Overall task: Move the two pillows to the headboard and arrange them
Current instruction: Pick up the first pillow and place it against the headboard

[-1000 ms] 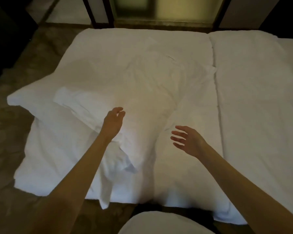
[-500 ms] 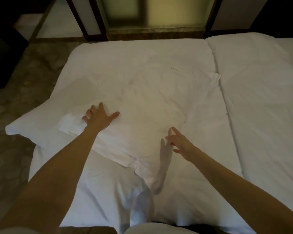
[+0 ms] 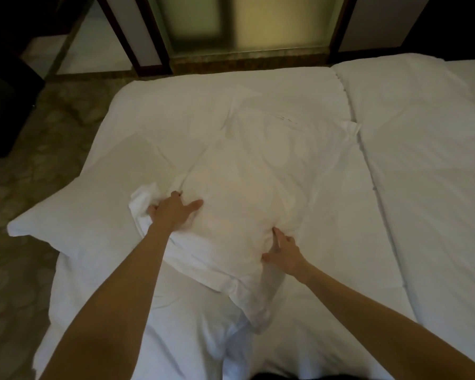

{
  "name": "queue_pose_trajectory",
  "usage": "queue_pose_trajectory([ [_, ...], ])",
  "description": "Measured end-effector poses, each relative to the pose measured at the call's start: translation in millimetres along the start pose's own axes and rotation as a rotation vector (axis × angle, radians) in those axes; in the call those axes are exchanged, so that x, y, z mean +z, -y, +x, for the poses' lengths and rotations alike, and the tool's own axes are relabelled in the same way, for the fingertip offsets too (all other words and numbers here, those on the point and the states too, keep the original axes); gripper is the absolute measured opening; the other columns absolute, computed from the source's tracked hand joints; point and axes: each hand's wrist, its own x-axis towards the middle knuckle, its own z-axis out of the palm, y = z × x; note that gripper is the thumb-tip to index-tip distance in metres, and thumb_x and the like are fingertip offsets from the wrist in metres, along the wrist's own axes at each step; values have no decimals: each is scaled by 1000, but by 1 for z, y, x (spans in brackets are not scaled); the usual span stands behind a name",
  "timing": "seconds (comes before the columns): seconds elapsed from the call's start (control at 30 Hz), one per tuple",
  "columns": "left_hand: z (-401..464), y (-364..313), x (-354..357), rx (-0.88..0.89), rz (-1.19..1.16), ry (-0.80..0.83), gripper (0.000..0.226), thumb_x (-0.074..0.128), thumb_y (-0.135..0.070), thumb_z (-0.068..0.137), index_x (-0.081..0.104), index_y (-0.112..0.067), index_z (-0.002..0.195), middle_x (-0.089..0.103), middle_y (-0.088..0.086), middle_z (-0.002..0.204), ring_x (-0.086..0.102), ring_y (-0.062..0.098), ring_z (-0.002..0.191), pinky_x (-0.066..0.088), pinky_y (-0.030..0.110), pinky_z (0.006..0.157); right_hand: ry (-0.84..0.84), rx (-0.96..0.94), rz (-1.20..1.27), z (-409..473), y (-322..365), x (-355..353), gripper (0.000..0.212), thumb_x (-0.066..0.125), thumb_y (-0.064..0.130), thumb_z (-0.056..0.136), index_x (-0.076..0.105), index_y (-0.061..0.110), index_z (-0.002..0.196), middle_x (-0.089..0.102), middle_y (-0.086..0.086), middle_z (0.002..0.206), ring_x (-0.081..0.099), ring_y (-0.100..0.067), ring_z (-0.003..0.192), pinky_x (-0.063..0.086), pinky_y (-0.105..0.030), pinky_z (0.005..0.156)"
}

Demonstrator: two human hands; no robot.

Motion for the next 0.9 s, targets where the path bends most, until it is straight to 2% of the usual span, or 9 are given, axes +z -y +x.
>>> queue_pose_trajectory([
  [0.17,-24,-17,6,90,-132,3,61,34,-51,97,40,-7,139,51,21,138,46,38,126,25,47,106,64,17,-15,-9,-19,-26,97,74,29,79,11,22,152,22,-18,151,32,-38,135,32,-44,110],
  [0.3,-70,-41,28,150,-344,-20,61,37,-46,98,35,-7,145,48,19,143,45,36,130,31,45,109,-22,13,67,-22,-41,-55,70,71,15,82,37,12,143,44,-15,141,43,-32,127,39,-43,104],
  [0.4,-110,-67,45,170,-483,-66,60,43,-43,96,36,-9,145,51,18,141,48,34,129,33,41,105,-140,48,231,-35,-58,-80,50,67,7,82,52,7,129,61,-17,119,56,-31,110,46,-41,93],
  [0.5,-143,-97,55,228,-516,-136,51,49,-39,95,45,-12,138,63,17,125,57,34,115,39,35,89,-279,82,304,-51,-78,-103,30,62,9,83,62,9,113,66,-12,103,60,-27,97,43,-32,79],
  [0.57,-163,-117,60,284,-519,-174,43,51,-36,94,53,-13,130,70,16,107,63,33,102,35,30,76,-325,89,365,-61,-94,-117,20,62,7,82,65,10,102,68,-12,97,62,-27,91,42,-32,76],
  [0.63,-184,-142,67,342,-511,-177,34,53,-35,93,57,-16,121,72,12,95,64,32,93,34,28,71,-342,83,417,-71,-111,-132,16,60,3,82,66,10,95,70,-13,92,64,-26,85,44,-32,75],
  [0.77,-222,-195,90,447,-430,-123,16,52,-36,88,57,-27,100,68,7,78,63,32,83,44,36,70,-400,34,505,-88,-142,-170,16,53,-1,83,65,8,89,70,-14,86,64,-24,75,46,-28,70],
  [0.83,-238,-217,106,484,-392,-111,7,50,-37,87,48,-31,87,58,0,69,62,31,81,43,36,67,-410,4,544,-95,-156,-190,18,52,-2,83,65,10,86,70,-13,83,64,-22,73,47,-30,71],
  [0.9,-256,-243,125,509,-356,-125,12,50,-36,87,40,-32,80,50,-6,65,62,30,78,37,34,63,-407,-25,580,-104,-175,-215,19,51,-3,85,64,11,83,69,-12,80,64,-21,72,46,-30,70],
])
